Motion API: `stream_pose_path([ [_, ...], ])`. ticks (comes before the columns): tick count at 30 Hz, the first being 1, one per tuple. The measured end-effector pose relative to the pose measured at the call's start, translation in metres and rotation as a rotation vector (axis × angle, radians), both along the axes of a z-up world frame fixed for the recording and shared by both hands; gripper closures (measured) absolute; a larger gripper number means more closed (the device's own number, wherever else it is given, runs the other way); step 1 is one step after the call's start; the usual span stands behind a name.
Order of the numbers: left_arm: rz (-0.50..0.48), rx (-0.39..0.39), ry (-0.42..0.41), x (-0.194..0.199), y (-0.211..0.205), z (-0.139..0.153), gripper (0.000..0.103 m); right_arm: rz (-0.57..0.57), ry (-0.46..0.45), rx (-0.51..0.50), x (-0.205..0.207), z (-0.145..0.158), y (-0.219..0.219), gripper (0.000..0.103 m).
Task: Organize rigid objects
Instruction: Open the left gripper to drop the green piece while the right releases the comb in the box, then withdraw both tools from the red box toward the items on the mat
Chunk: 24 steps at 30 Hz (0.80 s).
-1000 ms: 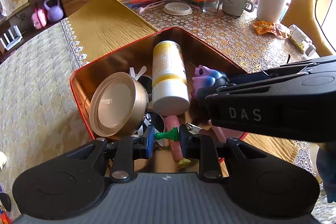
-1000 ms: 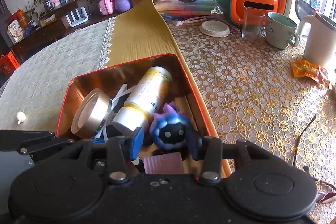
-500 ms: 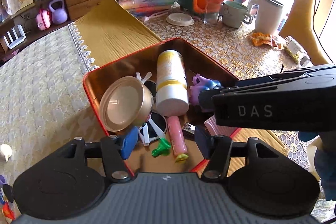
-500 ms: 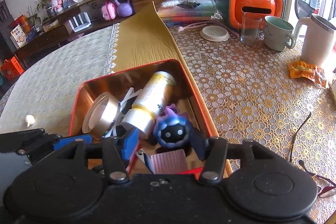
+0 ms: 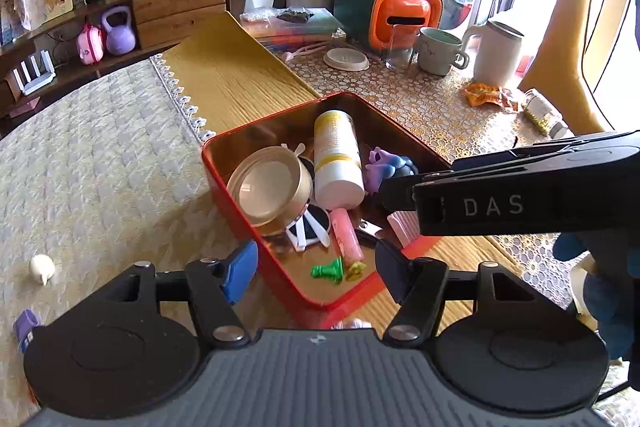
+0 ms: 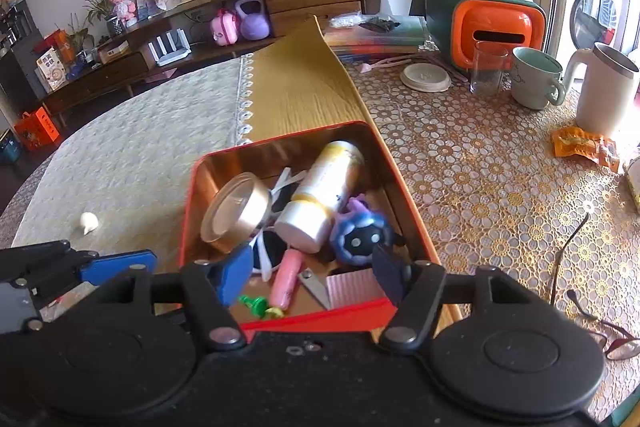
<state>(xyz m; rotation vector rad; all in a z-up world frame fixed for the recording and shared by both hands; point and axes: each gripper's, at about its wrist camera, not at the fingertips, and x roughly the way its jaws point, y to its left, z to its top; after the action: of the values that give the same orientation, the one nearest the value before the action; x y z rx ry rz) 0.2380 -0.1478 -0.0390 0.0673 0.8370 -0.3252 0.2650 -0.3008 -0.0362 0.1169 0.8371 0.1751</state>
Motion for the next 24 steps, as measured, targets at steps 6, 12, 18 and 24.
stream_pose_path([
  [6, 0.013, -0.01, -0.021, -0.017, 0.019, 0.008, 0.03, 0.029, -0.01, 0.009, -0.012, 0.008, 0.015, 0.025],
  [12, 0.043, 0.005, -0.059, -0.036, 0.044, 0.015, 0.026, 0.054, -0.006, 0.027, -0.022, 0.011, 0.032, 0.015],
  [18, 0.097, 0.015, -0.094, -0.053, 0.073, 0.018, 0.025, 0.107, -0.031, 0.054, -0.032, 0.014, 0.051, 0.004],
  [24, 0.168, -0.004, -0.115, -0.067, 0.109, 0.019, 0.019, 0.176, -0.053, 0.075, -0.038, 0.017, 0.074, 0.0],
])
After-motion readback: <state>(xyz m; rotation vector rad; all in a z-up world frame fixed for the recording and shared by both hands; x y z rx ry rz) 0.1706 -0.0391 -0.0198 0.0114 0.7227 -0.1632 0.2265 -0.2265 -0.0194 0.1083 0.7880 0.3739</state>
